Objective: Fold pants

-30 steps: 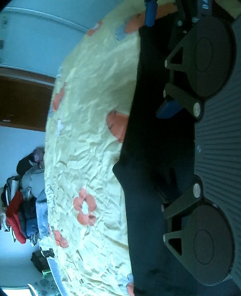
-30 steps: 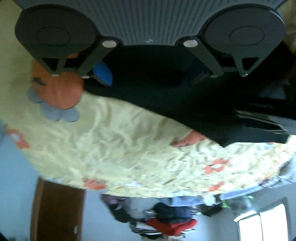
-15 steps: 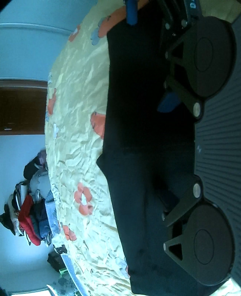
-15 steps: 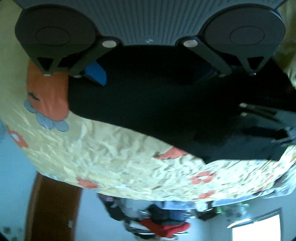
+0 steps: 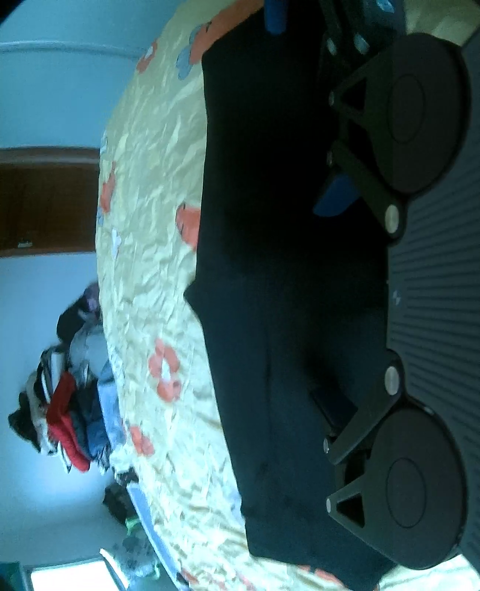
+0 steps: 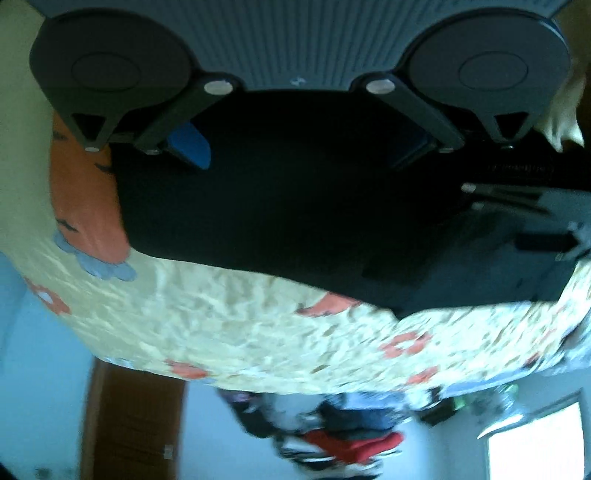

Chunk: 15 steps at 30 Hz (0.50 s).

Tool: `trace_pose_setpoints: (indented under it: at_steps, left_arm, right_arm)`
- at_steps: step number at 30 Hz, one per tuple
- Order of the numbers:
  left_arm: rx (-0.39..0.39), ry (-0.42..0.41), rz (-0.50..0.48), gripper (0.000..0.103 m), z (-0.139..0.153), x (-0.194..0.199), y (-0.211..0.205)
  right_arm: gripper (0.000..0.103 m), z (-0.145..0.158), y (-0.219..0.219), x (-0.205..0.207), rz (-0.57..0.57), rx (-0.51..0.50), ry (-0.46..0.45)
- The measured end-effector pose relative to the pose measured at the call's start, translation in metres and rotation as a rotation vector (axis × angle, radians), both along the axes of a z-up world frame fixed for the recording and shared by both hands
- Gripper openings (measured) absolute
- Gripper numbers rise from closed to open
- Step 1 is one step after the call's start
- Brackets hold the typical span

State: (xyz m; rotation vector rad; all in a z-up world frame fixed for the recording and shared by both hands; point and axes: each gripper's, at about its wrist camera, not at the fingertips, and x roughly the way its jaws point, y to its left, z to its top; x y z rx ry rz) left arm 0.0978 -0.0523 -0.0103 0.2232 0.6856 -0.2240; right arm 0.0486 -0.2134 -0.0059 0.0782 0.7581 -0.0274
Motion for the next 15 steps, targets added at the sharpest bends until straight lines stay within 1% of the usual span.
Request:
trace_pose_setpoints:
  at_steps: [2, 3, 6, 7, 12, 15]
  left_arm:
    - [-0.004, -0.004, 0.011, 0.102, 0.001, -0.001, 0.006]
    - [-0.013, 0.006, 0.011, 0.102, 0.001, 0.0, 0.01]
    - [-0.052, 0.028, 0.028, 0.102, 0.001, 0.0, 0.024]
    - [-0.06, 0.032, 0.034, 0.102, 0.001, -0.001, 0.029]
    - [-0.045, 0.03, 0.068, 0.102, 0.001, -0.004, 0.047]
    - [-0.071, 0.033, 0.076, 0.103, 0.002, -0.004, 0.061]
  right_arm:
    - [0.103, -0.002, -0.002, -0.001, -0.025, 0.042, 0.007]
    - [0.103, -0.005, 0.0, 0.0, -0.033, 0.031, 0.009]
    - [0.103, -0.009, 0.012, 0.0, -0.025, -0.071, 0.012]
    - [0.103, -0.01, 0.015, -0.001, -0.028, -0.083, 0.004]
    - [0.103, -0.014, 0.014, -0.005, -0.041, -0.074, -0.023]
    - [0.103, -0.017, 0.016, -0.009, -0.043, -0.083, -0.053]
